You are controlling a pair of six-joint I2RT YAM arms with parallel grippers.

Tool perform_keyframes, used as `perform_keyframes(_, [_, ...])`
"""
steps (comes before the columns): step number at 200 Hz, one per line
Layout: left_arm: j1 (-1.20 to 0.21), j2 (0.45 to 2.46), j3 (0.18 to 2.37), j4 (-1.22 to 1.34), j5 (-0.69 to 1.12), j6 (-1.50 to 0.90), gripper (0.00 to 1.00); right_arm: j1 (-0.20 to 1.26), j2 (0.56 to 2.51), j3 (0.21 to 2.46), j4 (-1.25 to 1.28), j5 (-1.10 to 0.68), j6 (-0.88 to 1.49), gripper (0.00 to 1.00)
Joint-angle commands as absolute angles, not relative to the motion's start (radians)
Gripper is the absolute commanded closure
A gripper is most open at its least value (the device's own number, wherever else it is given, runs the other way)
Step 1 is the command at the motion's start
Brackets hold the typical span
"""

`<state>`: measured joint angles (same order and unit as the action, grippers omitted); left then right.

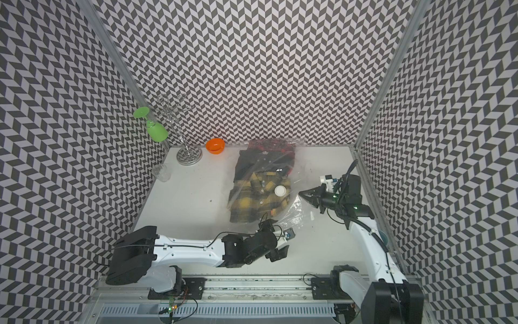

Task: Place the folded shirt into the vacuum bag
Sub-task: Close the vacuum bag at the center of the board.

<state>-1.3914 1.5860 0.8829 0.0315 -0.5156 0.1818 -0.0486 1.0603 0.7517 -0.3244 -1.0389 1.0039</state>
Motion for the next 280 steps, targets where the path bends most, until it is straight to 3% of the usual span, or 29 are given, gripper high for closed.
perform_keyframes(1, [-1.427, 1.623, 0.887, 0.107, -0.758, 0.238, 0.03, -0.051, 1.055, 0.778, -0.207, -1.048, 1.027, 1.00])
perform_keyframes(76, [-1.411, 1.532, 0.811, 0.270, -0.781, 0.306, 0.31, -0.052, 1.079, 0.788, -0.178, -1.045, 1.039, 0.96])
perform_keyframes(97, [-1.382, 1.509, 0.800, 0.277, -0.745, 0.316, 0.53, -0.049, 1.086, 0.797, -0.169, -1.046, 1.046, 0.95])
perform_keyframes(133, [-1.287, 1.435, 0.786, 0.262, -0.624, 0.282, 1.00, -0.049, 1.113, 0.830, -0.168, -1.052, 1.039, 0.88])
perform_keyframes(147, [-1.245, 1.410, 0.781, 0.265, -0.560, 0.274, 1.00, -0.049, 1.123, 0.840, -0.160, -1.055, 1.038, 0.82])
perform_keyframes(171, [-1.168, 1.380, 0.786, 0.258, -0.451, 0.245, 1.00, -0.049, 1.150, 0.872, -0.152, -1.065, 1.037, 0.59])
perform_keyframes(187, [-1.111, 1.364, 0.798, 0.246, -0.375, 0.210, 1.00, -0.048, 1.173, 0.902, -0.168, -1.068, 1.025, 0.50])
perform_keyframes(235, [-0.941, 1.386, 0.818, 0.225, -0.189, 0.070, 1.00, -0.052, 1.236, 1.042, -0.376, -0.962, 0.862, 0.38])
perform_keyframes(280, [-0.866, 1.428, 0.850, 0.217, -0.113, -0.015, 1.00, -0.048, 1.261, 1.114, -0.507, -0.792, 0.767, 0.37])
